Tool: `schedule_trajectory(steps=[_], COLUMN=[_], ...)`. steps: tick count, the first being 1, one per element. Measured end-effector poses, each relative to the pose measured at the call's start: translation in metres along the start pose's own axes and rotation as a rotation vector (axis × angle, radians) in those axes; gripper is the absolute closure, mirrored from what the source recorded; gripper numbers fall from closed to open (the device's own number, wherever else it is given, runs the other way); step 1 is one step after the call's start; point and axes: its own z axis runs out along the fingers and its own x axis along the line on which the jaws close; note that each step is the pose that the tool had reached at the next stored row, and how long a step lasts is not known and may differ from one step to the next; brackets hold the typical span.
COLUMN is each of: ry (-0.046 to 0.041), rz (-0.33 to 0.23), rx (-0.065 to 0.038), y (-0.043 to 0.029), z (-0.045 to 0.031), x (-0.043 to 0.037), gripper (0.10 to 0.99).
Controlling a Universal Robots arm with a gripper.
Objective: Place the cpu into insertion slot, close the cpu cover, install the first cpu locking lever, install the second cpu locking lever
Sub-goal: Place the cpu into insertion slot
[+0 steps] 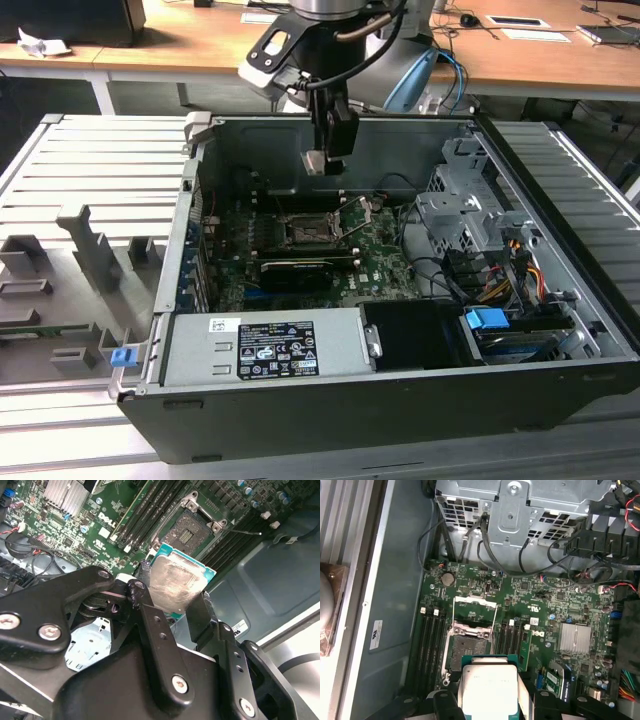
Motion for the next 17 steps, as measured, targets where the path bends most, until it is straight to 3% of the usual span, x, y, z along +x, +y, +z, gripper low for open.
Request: schedule_trajectory(steps=[17], ry=[-0.0003], rz=[0.003], rx=[0.0], y=[-0.0008], z=[0.0086], x=[-0.0001], gripper=[0.557])
